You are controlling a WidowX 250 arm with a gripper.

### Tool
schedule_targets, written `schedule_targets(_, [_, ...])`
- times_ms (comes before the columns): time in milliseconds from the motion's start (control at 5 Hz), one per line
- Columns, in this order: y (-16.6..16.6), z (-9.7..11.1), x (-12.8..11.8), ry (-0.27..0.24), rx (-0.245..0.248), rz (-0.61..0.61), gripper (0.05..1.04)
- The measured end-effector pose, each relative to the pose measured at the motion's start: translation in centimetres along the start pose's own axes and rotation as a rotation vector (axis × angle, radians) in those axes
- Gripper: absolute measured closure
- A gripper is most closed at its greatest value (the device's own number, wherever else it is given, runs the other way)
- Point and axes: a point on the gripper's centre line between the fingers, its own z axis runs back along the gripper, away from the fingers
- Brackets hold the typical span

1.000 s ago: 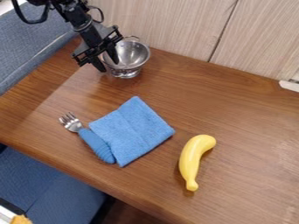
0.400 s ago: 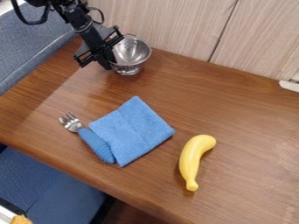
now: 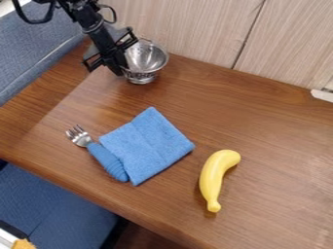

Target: Move strainer from top left of the table to the top right of the table

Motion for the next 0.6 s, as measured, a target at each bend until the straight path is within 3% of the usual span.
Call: schedule_targets(600, [-5.9,4.3,-4.3,0.004,-0.164,-0.138,1.005])
